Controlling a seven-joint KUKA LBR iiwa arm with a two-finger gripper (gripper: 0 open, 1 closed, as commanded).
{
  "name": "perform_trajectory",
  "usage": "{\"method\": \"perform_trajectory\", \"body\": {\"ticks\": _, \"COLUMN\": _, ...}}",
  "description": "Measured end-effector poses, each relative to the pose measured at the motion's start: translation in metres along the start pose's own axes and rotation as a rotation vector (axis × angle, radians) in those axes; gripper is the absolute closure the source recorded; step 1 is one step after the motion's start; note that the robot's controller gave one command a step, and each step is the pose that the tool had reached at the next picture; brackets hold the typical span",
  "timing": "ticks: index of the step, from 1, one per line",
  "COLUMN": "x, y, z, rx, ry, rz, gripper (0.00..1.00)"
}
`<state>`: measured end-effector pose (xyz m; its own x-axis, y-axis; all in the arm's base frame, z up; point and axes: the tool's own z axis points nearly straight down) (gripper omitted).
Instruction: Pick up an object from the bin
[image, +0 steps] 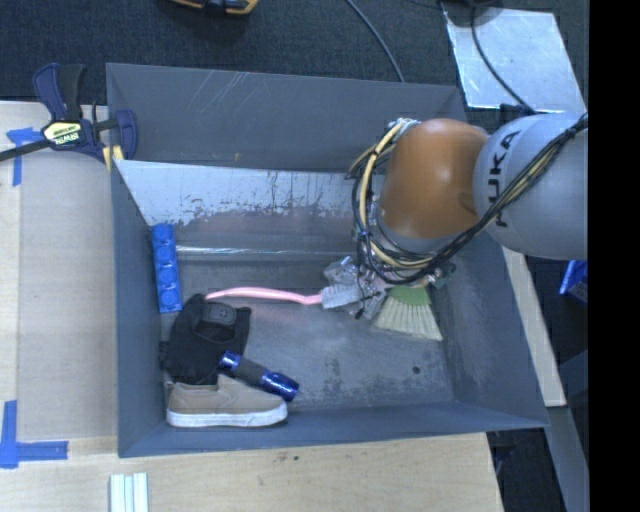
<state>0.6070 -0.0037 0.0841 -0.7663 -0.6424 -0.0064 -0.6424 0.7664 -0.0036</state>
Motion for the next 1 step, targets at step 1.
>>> {"method": "perform_trajectory", "body": {"ticks": 1, "x": -0.0013, "y": -0.0008, "z": -0.028, "rx": 0.002, "ry": -0.003, "rz": 0.0, "gripper": 1.0}}
